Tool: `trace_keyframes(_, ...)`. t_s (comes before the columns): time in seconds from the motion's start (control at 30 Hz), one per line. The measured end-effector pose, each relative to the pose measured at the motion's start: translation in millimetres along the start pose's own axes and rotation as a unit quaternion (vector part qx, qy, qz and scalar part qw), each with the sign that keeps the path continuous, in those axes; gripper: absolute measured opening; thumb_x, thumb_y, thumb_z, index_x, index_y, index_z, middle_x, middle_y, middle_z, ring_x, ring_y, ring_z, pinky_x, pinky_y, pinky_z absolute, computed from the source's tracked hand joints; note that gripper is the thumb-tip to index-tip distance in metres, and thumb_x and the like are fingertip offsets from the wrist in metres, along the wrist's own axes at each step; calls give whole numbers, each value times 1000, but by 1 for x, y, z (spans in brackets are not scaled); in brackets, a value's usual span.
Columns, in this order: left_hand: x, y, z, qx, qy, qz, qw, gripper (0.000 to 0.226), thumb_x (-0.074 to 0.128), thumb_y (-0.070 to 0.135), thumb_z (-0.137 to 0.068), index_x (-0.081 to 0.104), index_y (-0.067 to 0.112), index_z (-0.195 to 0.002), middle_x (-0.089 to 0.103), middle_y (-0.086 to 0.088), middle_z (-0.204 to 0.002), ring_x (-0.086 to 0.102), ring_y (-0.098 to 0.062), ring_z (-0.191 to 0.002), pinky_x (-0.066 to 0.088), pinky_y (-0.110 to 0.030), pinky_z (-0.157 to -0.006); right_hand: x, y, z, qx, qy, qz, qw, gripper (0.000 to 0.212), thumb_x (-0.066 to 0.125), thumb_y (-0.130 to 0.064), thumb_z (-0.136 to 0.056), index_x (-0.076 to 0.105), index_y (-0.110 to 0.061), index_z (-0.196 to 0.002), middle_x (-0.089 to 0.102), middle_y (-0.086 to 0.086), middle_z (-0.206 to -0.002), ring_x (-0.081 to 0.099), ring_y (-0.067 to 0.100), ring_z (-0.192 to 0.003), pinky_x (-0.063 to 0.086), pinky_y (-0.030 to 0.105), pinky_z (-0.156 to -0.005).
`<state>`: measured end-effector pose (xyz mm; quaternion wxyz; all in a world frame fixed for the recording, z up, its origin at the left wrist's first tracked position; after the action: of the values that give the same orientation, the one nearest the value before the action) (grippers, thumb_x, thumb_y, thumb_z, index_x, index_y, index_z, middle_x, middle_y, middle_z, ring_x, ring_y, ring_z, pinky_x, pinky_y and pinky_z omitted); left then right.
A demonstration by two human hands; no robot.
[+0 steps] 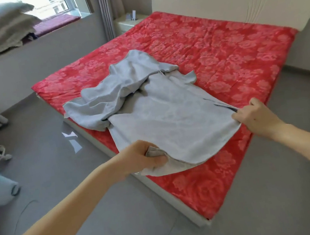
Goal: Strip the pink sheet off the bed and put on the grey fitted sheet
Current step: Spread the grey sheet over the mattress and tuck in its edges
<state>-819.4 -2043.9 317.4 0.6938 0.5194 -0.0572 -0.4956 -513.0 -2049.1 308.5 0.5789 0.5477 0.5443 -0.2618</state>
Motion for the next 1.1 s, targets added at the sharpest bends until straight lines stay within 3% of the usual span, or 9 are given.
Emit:
trace_keyframes(0.17, 130, 19, -9, -29, -72, -161, 984, 23, 59, 24, -85, 56, 22, -63, 51, 14, -56, 46, 1, -53, 39, -11, -58, 32, 22, 97, -36, -63, 15, 997, 22, 44, 7, -48, 47, -15, -50, 41, 1, -43, 40, 18, -34, 15, 33, -58)
trace_keyframes(0.3, 223, 0, -32, -87, -88, -274, 954, 19, 49, 10, -85, 51, 4, -67, 48, -10, -63, 43, -30, -64, 25, -24, -57, 90, 24, 145, 11, -156, -114, 981, 45, 76, 8, -12, 50, -18, -38, 44, -1, -34, 37, 10, -24, 44, 31, -54)
trace_keyframes(0.37, 252, -17, -41, -110, -104, -267, 952, 27, 49, 16, -87, 61, -6, -97, 60, -16, -84, 52, -41, -86, 31, -23, -63, 106, 27, 160, 89, -174, -88, 977, 33, 84, -1, -37, 69, -10, -64, 63, 9, -57, 41, 4, -36, 46, 21, -54)
trace_keyframes(0.43, 274, -34, -48, -136, -149, -207, 957, 36, 53, 22, -90, 57, 11, -124, 63, -2, -113, 55, -27, -106, 43, -21, -80, 138, 31, 167, 126, -237, -51, 962, 42, 59, -12, -79, 57, 0, -119, 63, 19, -109, 46, 1, -63, 36, 6, -61)
trace_keyframes(0.5, 286, -50, -57, -170, -182, -126, 960, 57, 57, 28, -92, 34, 24, -144, 42, 0, -144, 43, -20, -130, 38, -31, -105, 170, 15, 172, 61, -322, -162, 931, 42, 43, -18, -83, 54, -4, -121, 59, 13, -119, 57, 10, -95, 32, 3, -80)
trace_keyframes(0.6, 264, -65, -91, -198, -121, -91, 968, 62, 54, 35, -94, 23, 26, -147, 32, -3, -150, 39, -19, -134, 37, -33, -107, 171, 30, 151, 137, -333, -201, 911, 27, 44, -5, -86, 60, -21, -101, 65, 0, -110, 60, 20, -103, 34, 33, -89)
trace_keyframes(0.8, 198, -85, -205, -222, -3, -100, 970, 46, 43, 31, -100, 36, 16, -142, 38, -3, -147, 44, -19, -129, 37, -27, -103, 219, 53, 79, 171, -319, -222, 906, 21, 43, -9, -87, 47, -24, -73, 63, -1, -86, 60, 28, -85, 27, 31, -64)
trace_keyframes(0.97, 179, -104, -293, -232, 79, -86, 966, 42, 41, 28, -100, 39, 16, -140, 42, -1, -145, 45, -18, -128, 35, -26, -102, 284, 69, 15, 214, -295, -267, 892, 27, 42, -21, -97, 55, -10, -118, 65, 7, -111, 60, 28, -102, 46, 35, -79)
trace_keyframes(1.1, 176, -136, -352, -219, 123, -52, 967, 42, 41, 26, -100, 39, 19, -141, 40, 4, -147, 41, -15, -132, 34, -25, -104, 344, 74, -40, 223, -282, -304, 882, 34, 44, -28, -98, 50, -8, -125, 60, 8, -120, 57, 27, -107, 48, 37, -84)
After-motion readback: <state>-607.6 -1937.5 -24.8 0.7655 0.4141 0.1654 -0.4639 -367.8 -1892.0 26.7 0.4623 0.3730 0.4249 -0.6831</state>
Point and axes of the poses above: each hand's wrist, its own z-axis away from the middle knuckle, its own x-axis out of the palm, y = z × x, the point moved 8 cm from there along -z, towards the middle knuckle
